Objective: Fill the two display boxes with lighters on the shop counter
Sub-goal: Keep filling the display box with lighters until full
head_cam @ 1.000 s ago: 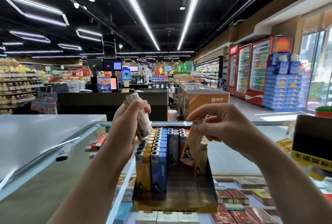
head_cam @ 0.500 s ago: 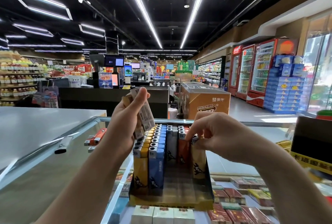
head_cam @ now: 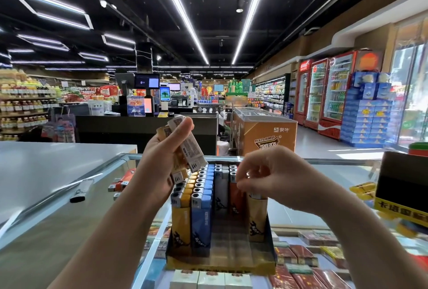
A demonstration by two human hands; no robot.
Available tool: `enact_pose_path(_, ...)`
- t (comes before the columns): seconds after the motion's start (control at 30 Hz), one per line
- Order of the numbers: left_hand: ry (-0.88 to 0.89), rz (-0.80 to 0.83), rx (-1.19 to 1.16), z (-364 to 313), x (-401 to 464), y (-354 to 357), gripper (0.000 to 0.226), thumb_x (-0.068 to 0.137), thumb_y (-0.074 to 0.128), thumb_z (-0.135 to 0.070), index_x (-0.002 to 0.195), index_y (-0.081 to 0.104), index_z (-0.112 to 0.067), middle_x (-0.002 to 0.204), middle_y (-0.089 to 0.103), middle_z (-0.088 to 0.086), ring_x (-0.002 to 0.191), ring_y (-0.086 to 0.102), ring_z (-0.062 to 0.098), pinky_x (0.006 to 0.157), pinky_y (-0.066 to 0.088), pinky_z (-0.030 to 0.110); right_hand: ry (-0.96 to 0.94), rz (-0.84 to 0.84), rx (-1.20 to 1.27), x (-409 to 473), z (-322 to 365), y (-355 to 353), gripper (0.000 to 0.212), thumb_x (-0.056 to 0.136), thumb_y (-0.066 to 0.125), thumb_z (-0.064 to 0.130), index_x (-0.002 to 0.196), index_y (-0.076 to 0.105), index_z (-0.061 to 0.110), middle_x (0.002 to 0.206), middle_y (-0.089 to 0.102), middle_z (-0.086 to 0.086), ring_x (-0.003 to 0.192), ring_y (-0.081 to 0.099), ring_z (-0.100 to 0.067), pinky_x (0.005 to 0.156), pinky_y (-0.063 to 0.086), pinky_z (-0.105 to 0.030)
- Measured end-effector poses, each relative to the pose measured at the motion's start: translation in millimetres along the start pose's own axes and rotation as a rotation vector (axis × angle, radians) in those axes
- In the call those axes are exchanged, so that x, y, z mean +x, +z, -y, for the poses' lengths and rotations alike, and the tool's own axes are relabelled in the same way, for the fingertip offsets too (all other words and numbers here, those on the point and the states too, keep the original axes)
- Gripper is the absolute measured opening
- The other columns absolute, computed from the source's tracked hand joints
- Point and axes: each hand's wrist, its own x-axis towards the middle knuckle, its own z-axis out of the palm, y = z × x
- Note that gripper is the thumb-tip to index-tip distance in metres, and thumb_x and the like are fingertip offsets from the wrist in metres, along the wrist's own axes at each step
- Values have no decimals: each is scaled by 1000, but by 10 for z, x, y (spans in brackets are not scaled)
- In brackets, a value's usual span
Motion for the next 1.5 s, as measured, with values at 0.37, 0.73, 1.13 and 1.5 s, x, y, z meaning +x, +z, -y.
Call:
enact_pose_path(0.37, 88, 137, 30, 4, 15, 9, 42, 55, 68, -49, 70, 50, -14, 54, 53, -3, 47, 51, 9, 46, 46, 19, -231, -261, 102, 69, 76, 380, 67, 79, 68, 2, 124, 50, 48, 108, 66, 16, 91, 60, -2, 80, 49, -15)
enact_pose_path(0.73, 104, 149, 96, 18, 26, 68, 31, 68, 60, -47, 62, 57, -17, 46, 48, -1, 37, 50, 10, 40, 43, 17, -263, -403, 207, 89, 107, 402, 47, 77, 68, -5, 101, 66, 36, 90, 67, 18, 85, 61, 3, 75, 46, -7)
enact_pose_path(1.13, 99, -49, -125, -12, 26, 59, 17, 96, 37, -25, 87, 47, -15, 52, 56, -2, 51, 56, 10, 53, 47, 26, -179, -775, 243, 102, 35, 295, 22, 82, 65, 10, 96, 64, 27, 87, 62, 17, 80, 59, 0, 71, 47, -11)
enact_pose_path(1.5, 21, -265, -114, 45, 51, 6, 21, 93, 44, -29, 80, 57, -20, 76, 58, 2, 64, 58, 10, 59, 48, 26, -56, -455, -6, 138, -89, 429, 26, 82, 66, 7, 105, 68, 19, 88, 61, 15, 79, 55, 8, 72, 42, -3)
